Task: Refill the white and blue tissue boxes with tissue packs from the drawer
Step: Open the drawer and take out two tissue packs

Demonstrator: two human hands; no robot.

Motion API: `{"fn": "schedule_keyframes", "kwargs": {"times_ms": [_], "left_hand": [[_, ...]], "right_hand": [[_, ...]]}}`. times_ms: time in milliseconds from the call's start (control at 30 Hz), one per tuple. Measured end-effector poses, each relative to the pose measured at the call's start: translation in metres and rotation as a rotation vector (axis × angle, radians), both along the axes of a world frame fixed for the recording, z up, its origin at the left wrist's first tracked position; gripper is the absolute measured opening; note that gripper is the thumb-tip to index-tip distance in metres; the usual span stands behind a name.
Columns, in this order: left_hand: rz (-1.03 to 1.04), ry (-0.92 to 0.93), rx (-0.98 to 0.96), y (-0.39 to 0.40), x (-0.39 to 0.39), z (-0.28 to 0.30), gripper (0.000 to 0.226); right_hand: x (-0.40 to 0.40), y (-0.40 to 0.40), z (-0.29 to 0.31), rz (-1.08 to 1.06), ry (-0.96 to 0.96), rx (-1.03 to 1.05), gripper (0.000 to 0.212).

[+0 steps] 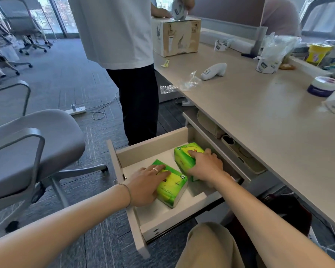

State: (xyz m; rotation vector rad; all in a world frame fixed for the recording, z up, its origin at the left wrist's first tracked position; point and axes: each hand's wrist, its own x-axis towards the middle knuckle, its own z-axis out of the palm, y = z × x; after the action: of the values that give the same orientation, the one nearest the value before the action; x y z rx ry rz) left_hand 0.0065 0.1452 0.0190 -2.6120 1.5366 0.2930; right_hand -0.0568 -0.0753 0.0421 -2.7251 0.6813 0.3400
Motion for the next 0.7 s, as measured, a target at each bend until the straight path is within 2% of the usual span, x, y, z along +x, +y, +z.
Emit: {"fn": "schedule_keyframes", "kwargs": {"times_ms": [200,467,600,700], "left_hand": [[-0.022,0.005,0.016,0.0,0.002,0.001,0.08],[-0.08,-0.018,0.081,-0.022,0.02,0.0,0.114],[-0.071,0.032,0.03,-0.024,0.026,0.0,0.113],[0.004,0.097,-0.086,-0.019,0.026,0.007,0.109]], "right_hand": [[-0.019,0.026,0.051,0.016,-0.12,-0.081,0.076],[-0.06,0.027,0.11,0.017,-0.28,-0.056,0.078],[-0.077,0.018,0.129,0.021,-0.324,-0.027,0.078],[-0.09,0.009,0.143,-0.001,-0.361,-0.006,0.078]]}}
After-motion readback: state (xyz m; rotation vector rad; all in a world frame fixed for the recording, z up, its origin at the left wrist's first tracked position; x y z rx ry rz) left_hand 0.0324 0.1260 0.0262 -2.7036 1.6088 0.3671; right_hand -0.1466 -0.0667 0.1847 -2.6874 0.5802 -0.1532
